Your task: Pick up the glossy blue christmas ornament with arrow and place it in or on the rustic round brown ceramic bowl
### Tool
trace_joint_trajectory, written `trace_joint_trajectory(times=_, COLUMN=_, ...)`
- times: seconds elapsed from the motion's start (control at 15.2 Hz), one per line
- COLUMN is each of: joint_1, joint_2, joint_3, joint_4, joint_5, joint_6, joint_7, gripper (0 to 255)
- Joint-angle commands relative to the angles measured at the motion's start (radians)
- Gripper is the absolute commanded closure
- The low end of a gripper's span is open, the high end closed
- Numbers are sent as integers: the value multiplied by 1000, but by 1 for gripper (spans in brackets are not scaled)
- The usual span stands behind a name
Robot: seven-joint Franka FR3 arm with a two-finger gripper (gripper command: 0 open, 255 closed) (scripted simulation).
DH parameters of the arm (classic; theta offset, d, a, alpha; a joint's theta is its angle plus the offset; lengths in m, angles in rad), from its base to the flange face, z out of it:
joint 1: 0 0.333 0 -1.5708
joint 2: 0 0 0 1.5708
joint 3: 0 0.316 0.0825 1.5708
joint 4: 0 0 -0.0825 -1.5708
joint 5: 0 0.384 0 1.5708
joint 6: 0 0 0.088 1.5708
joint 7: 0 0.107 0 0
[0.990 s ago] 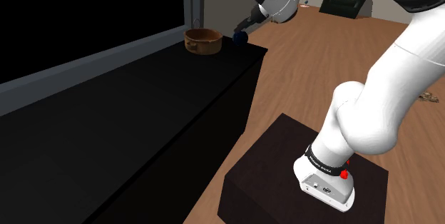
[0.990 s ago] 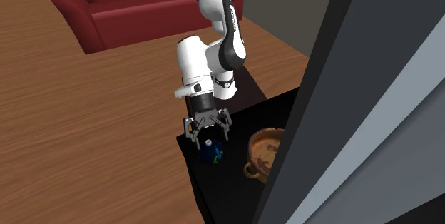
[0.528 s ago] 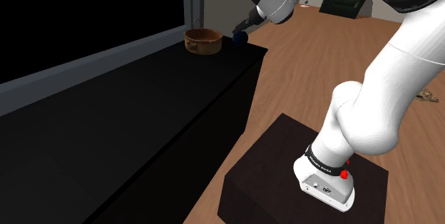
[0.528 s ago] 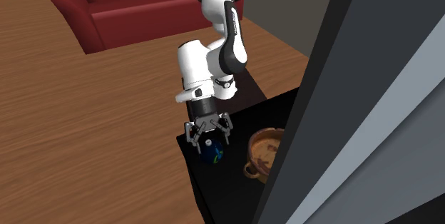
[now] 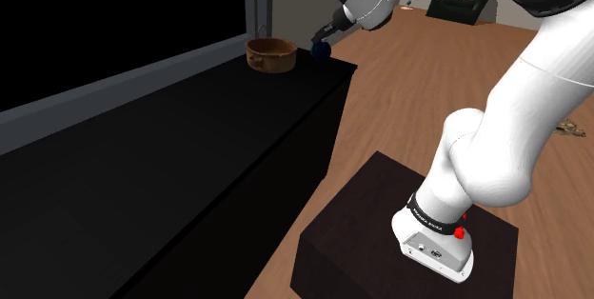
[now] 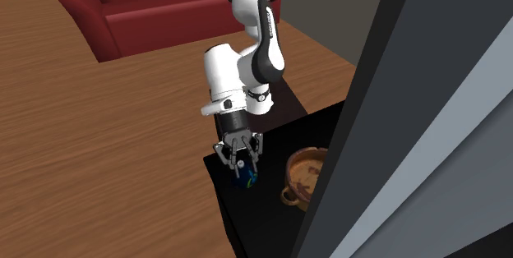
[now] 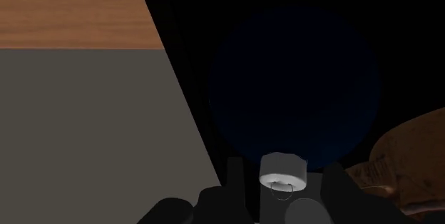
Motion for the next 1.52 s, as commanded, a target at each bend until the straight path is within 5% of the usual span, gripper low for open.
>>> trace_joint_trajectory(times=0.0, joint_1=-1, joint_2=3, joint_3=0, joint_4=-11, joint_5=-4, joint_6=-5, joint_7=3, gripper=255)
trace_joint_trajectory(times=0.2, joint_1=1, joint_2=9, joint_3=-1, joint_4=-9, joint_5=5, joint_6=-4, joint_7=-2, gripper=255)
trace_joint_trajectory(times=0.66, joint_1=-45, joint_2=-47, joint_3=40, joint_4=22, joint_5=-171, joint_6=-53, joint_7=153, gripper=255)
trace_joint_trajectory(times=0.73, joint_1=-37, joint_2=-38, joint_3=32, joint_4=19, joint_5=-143, joint_6=-46, joint_7=128, gripper=255)
trace_joint_trajectory(times=0.79, joint_1=-37, joint_2=-38, joint_3=32, joint_4=19, joint_5=-143, joint_6=-45, joint_7=128, gripper=0)
trace_joint_trajectory(times=0.99, joint_1=15, joint_2=-142, joint_3=-102, joint_4=-40, joint_5=74, joint_6=-147, joint_7=-176, gripper=0)
trace_joint_trajectory(times=1.45, joint_1=107, joint_2=-22, joint_3=-183, joint_4=11, joint_5=247, joint_6=-162, joint_7=-285, gripper=0)
